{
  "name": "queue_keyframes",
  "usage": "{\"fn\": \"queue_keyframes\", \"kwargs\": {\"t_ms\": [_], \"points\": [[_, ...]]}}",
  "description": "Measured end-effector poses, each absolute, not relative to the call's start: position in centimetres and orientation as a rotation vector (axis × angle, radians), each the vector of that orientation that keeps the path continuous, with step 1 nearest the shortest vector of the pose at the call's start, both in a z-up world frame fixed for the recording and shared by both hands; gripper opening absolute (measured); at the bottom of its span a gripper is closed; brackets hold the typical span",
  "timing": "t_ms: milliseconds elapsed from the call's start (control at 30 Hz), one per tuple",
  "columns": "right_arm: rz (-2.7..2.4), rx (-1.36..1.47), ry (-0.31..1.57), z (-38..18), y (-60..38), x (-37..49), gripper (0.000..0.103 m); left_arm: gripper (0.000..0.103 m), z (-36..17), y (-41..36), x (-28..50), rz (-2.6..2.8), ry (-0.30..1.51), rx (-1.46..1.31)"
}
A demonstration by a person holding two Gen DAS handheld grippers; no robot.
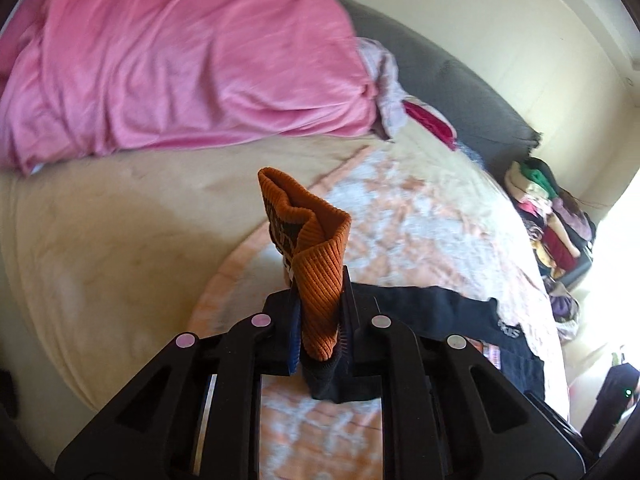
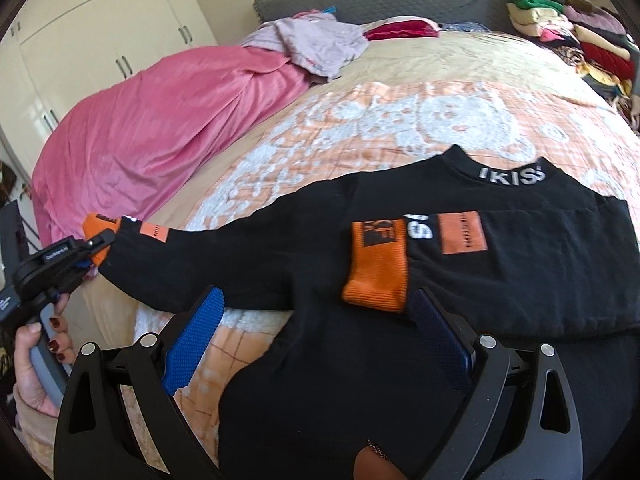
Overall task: Fold small clothes
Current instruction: 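Fold the held sleeve across the body with the left tool and release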
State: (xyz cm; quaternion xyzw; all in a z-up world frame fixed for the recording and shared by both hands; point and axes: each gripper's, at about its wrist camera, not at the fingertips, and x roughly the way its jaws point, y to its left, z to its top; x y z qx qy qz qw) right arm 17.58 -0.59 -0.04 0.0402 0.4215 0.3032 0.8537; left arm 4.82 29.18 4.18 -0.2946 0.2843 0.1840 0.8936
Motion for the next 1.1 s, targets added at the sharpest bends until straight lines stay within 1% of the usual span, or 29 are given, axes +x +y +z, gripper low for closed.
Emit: {"fn": "queue_keyframes", "kwargs": {"t_ms": [500,1100], "points": [[0.512,0.2,0.85,0.5,-8.6,18.2,0.094,0.008,7.2,21.7,9.0,0.223,0.577,-0.519],[0.369,0.314,0.826,-0.1,-17.0,18.5,0.094,0.008,7.8,13.7,13.1,0.048,0.619,-0.444]]}}
